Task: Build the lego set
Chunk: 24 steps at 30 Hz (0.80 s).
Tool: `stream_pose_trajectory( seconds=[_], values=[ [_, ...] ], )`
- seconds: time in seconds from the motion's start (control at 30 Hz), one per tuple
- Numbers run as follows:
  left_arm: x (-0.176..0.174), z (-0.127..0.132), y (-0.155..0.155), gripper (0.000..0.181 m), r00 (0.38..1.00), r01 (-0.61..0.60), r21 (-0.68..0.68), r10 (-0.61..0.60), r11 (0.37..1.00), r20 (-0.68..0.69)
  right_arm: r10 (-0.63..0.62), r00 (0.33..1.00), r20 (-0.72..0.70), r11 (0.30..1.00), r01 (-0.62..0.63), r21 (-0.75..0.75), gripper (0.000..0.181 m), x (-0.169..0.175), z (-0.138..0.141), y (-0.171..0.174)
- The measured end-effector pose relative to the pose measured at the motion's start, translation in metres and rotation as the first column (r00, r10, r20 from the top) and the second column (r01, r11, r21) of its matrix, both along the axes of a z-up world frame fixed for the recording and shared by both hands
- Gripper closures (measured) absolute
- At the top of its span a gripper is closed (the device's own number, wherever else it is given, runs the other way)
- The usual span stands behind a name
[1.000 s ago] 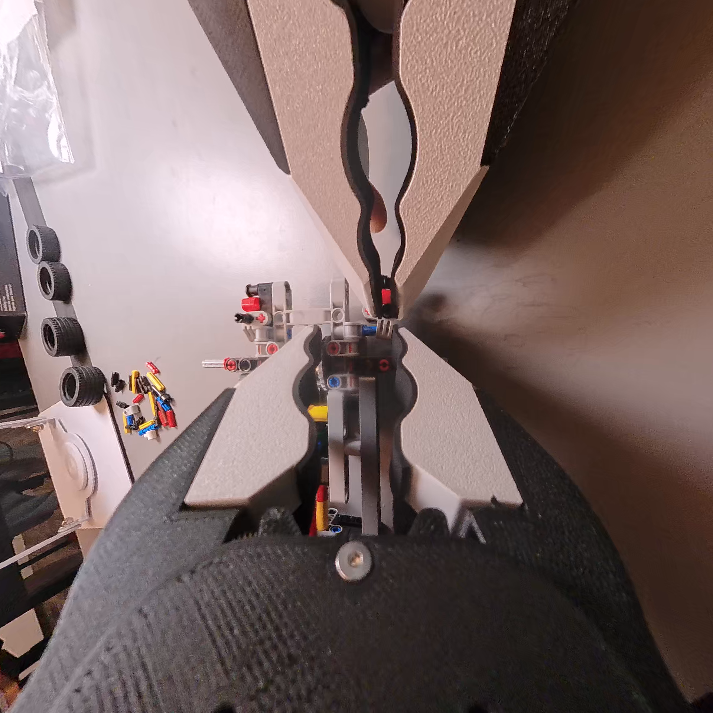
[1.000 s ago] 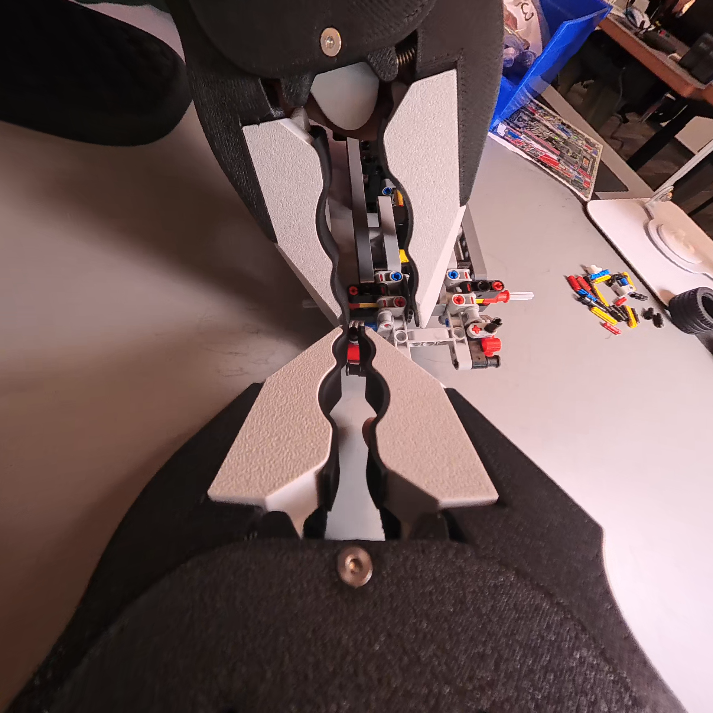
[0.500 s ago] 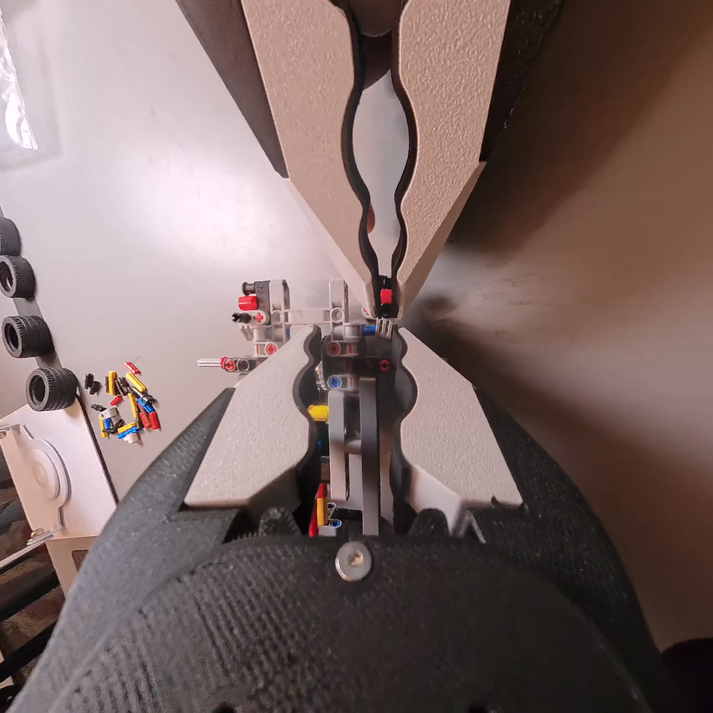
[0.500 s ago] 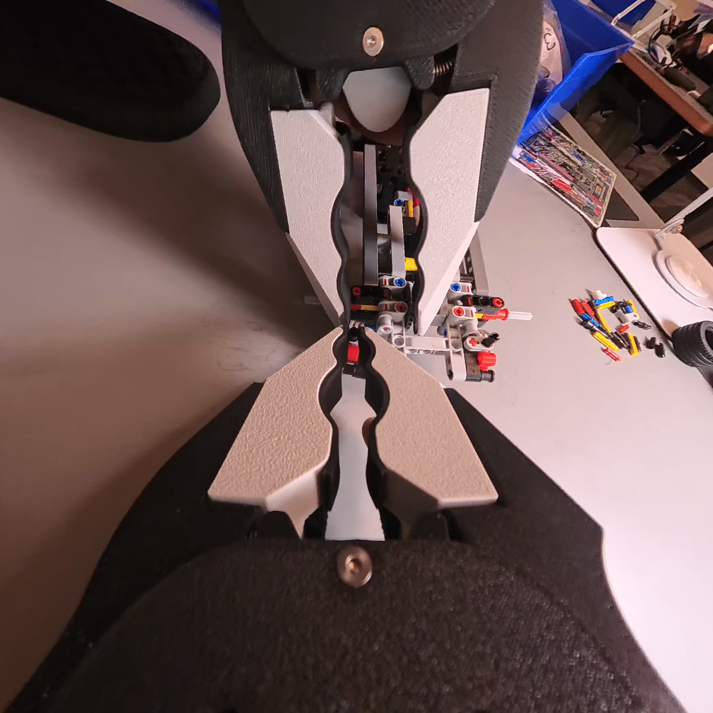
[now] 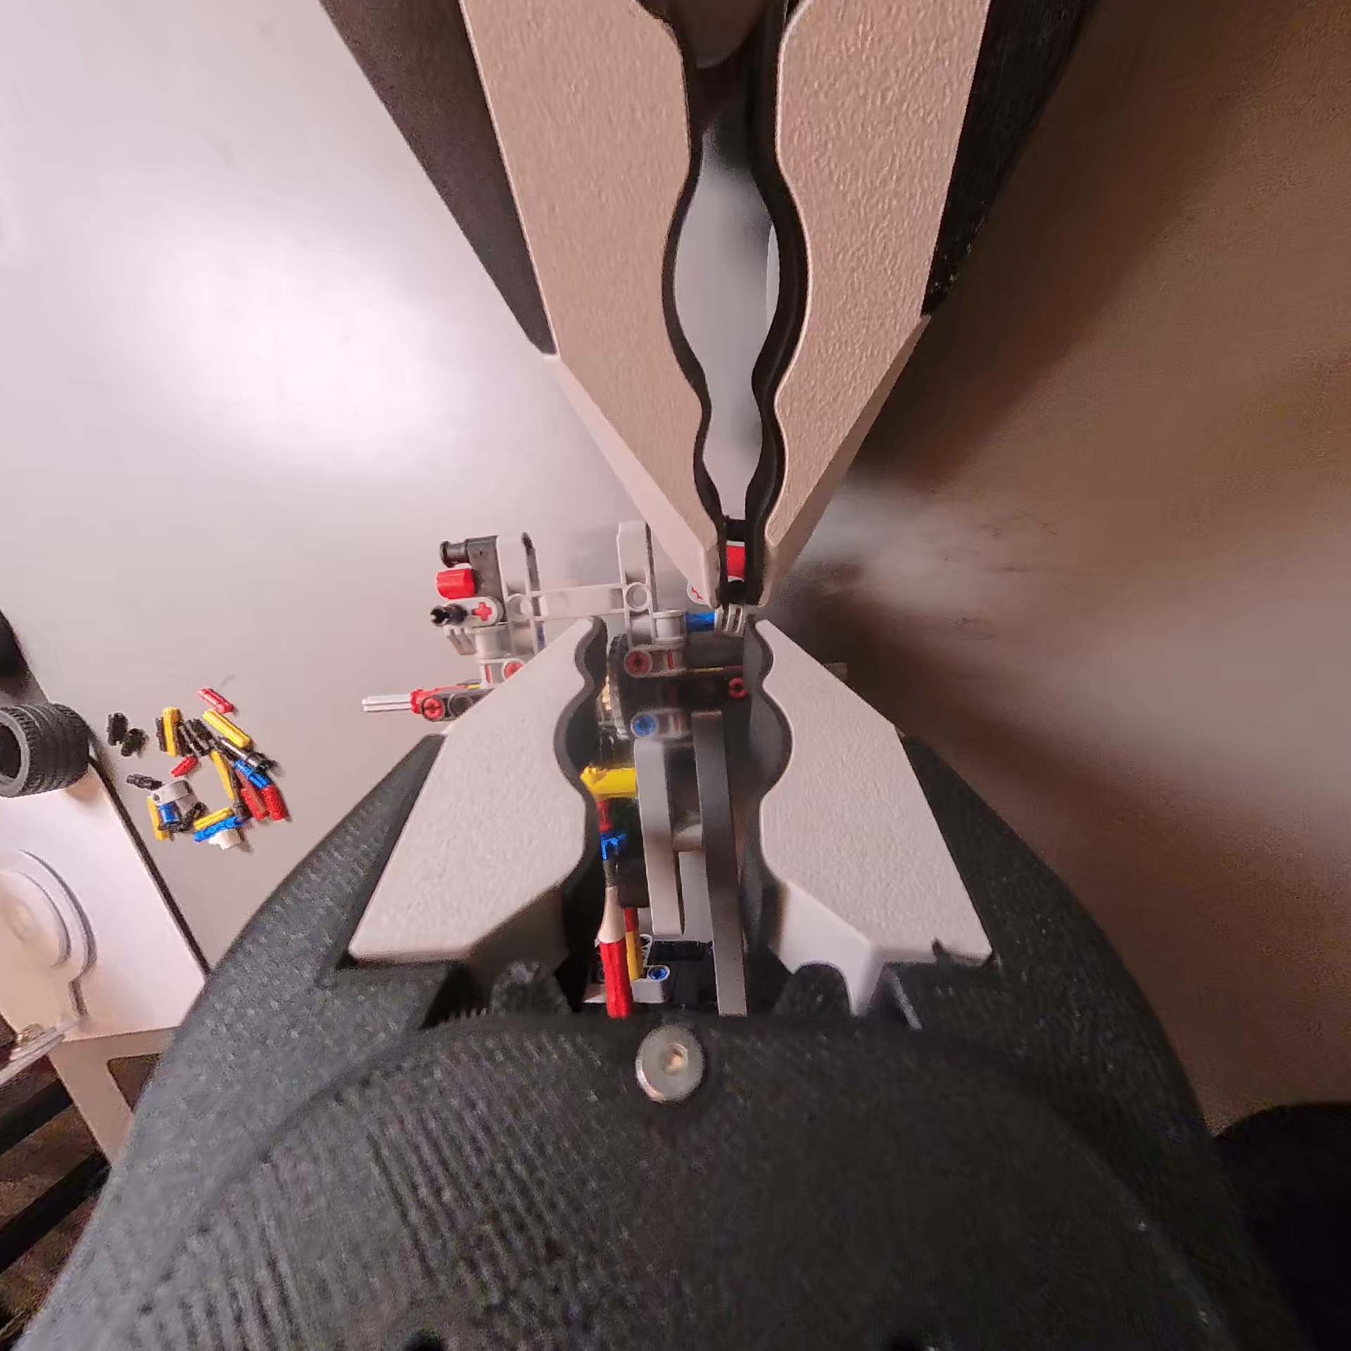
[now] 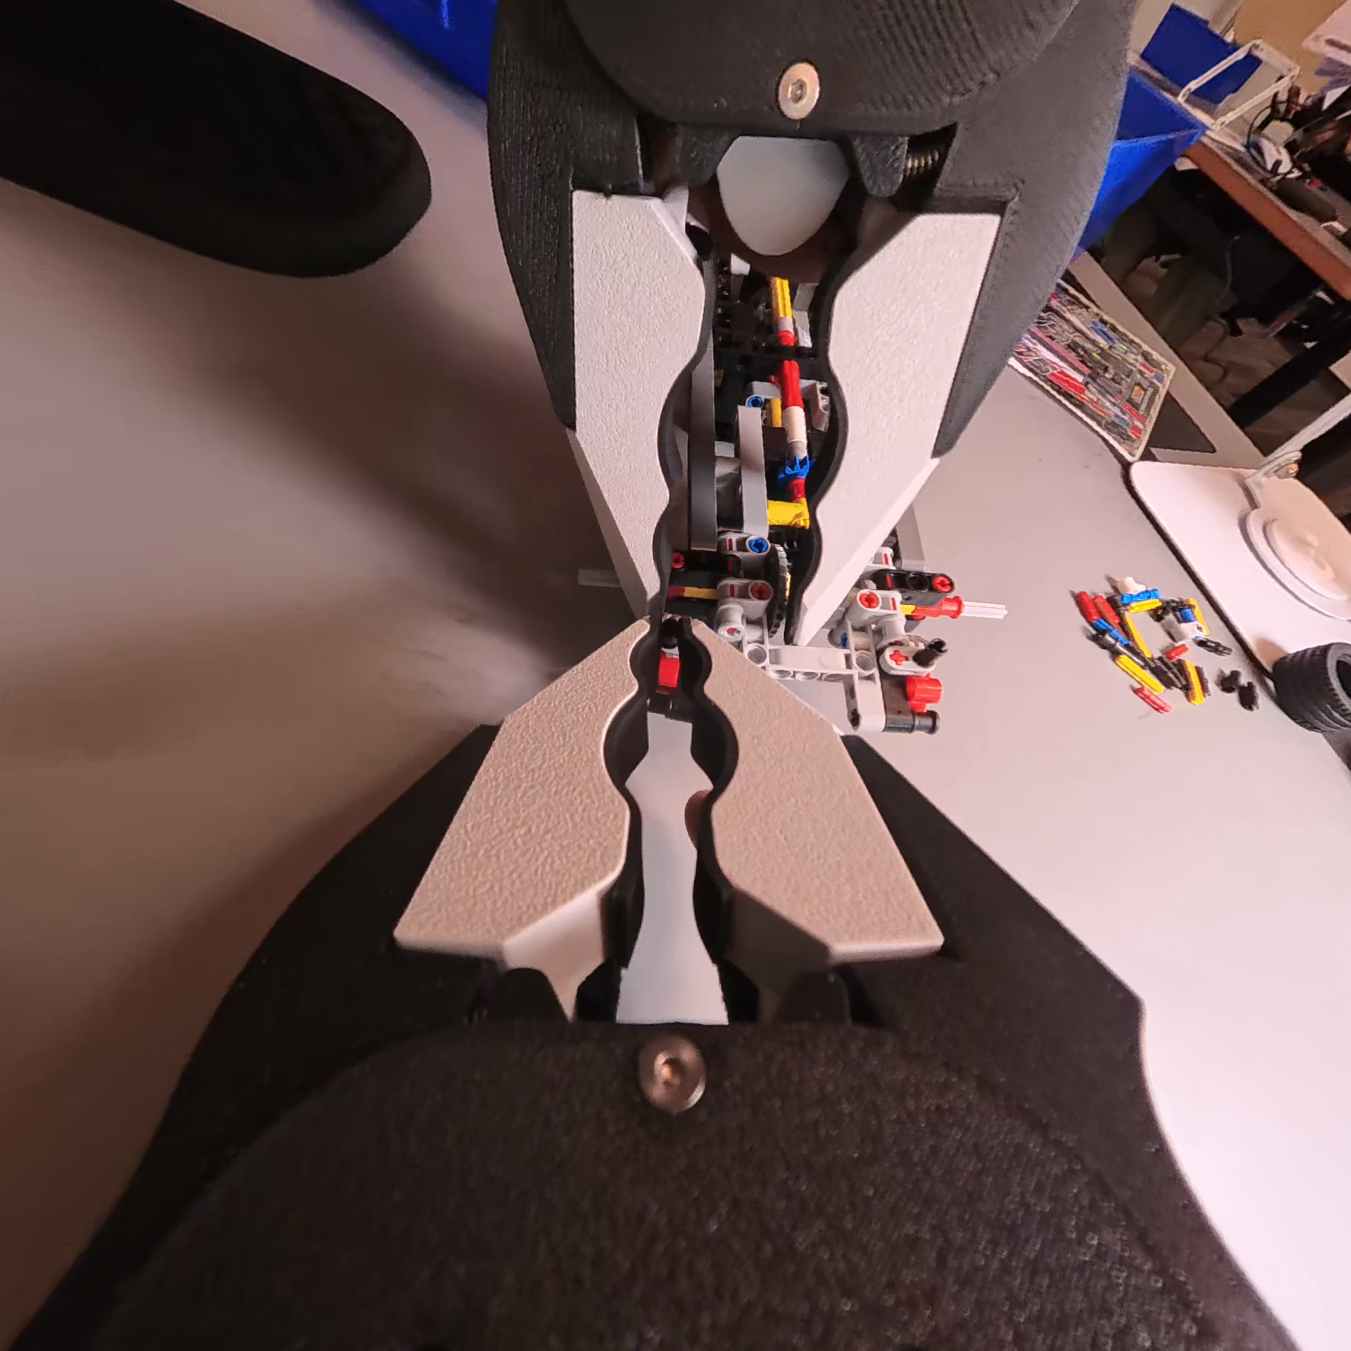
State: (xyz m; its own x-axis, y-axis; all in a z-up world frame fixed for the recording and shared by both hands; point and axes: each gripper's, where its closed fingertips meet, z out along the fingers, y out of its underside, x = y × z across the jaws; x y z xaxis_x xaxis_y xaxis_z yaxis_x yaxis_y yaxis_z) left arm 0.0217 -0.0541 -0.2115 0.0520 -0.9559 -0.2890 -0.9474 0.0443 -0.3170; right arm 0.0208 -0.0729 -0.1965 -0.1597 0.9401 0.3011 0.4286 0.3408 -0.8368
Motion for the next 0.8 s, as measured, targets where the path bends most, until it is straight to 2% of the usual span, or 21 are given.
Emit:
stream_pose_trajectory(
  seconds=[0.3, 0.7, 0.8],
  values=[
    [0.0022, -0.0033, 0.0049, 0.147, 0.998, 0.023, 0.018, -0.022, 1.000, -0.063, 0.028, 1.000, 0.003, 1.000, -0.028, 0.000, 0.181, 0.0023, -0.0031, 0.0054],
    [0.0029, -0.0009, 0.0006, 0.148, 0.998, 0.063, 0.092, -0.061, 0.994, -0.024, 0.070, 0.998, -0.001, 0.998, -0.070, 0.008, 0.180, 0.0037, -0.0026, 0.0002],
    [0.0019, -0.0003, 0.0006, 0.148, 0.998, 0.058, 0.102, -0.056, 0.993, -0.016, 0.058, 0.998, 0.011, 0.998, -0.058, 0.006, 0.167, 0.0086, 0.0007, 0.0024]
  ],
)
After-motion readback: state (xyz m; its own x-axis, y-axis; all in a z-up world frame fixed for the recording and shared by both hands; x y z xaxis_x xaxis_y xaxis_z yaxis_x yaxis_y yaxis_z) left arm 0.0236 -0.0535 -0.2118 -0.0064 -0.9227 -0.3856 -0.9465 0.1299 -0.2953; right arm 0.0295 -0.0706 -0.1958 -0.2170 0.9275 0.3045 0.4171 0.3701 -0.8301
